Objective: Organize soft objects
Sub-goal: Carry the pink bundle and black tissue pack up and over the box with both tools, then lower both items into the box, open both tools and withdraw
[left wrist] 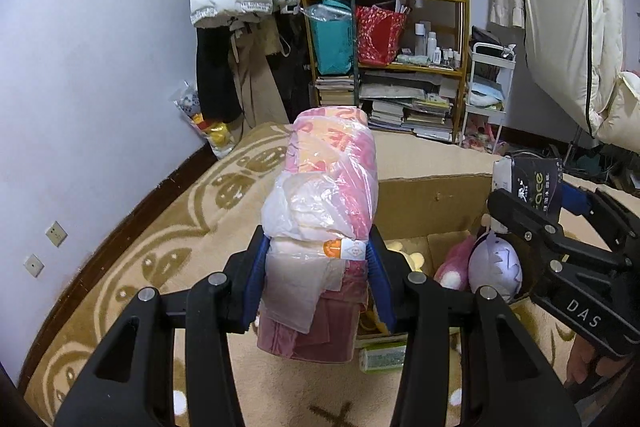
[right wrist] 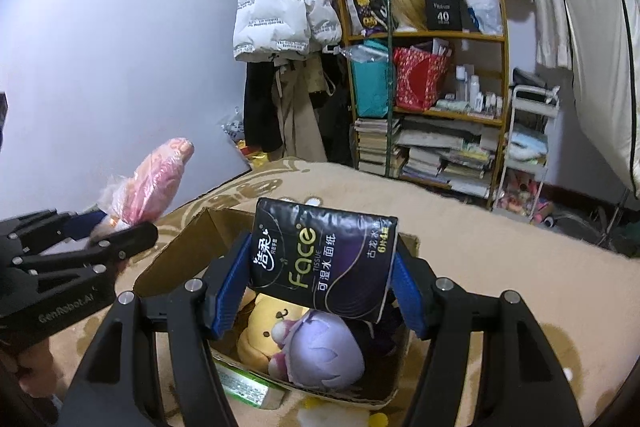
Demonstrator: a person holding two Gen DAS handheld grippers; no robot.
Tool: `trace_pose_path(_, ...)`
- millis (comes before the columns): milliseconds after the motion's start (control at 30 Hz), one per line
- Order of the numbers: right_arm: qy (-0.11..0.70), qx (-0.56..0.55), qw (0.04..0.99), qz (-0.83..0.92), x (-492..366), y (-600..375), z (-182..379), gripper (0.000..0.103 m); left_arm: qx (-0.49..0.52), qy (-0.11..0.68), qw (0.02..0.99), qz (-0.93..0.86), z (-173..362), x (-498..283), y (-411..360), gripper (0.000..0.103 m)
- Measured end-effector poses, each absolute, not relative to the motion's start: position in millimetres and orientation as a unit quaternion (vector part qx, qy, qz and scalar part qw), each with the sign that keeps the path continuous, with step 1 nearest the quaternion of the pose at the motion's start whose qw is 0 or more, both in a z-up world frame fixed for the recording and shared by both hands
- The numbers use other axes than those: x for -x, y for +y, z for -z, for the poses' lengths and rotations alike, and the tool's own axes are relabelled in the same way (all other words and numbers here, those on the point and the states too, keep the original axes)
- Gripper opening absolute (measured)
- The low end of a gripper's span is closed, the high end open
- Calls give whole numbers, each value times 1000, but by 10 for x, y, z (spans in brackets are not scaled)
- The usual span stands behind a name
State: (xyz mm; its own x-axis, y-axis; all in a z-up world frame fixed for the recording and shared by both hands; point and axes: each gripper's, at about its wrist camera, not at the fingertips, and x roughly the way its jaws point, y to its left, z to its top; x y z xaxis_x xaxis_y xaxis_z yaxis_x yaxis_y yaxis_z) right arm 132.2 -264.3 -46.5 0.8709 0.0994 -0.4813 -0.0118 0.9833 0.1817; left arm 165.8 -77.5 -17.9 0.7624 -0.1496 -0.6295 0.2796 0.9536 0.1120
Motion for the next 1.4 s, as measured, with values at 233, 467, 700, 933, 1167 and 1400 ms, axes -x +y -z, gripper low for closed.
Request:
trace_pose_path(233,266,-108,957,-38,-1432,-2698,583,69,-95,342,927,122,332,-1755,-767,44)
trace_pose_path(467,261,-124,956,-55,-1413,-2696,609,70,-89,351,924,124,386,-1802,-731,44)
trace_pose_path(700,270,-129,952,-63,-1402,-2654,627,71,-101,352,923,121,391,-1758,-732,44)
trace_pose_path(933,277,-121,951,-60,-1373,-2625,623,78,-116,366,917,109,345,-1723,-714,45)
trace_pose_path(1167,278,-114,953,-46,-1213,-2595,514,92,-117,365,918,101,254,-1606,-640,52)
trace_pose_path(1400,289,-110,951,-20,-1013,-2626,408,102,-109,365,919,100,173,-1443,-546,59)
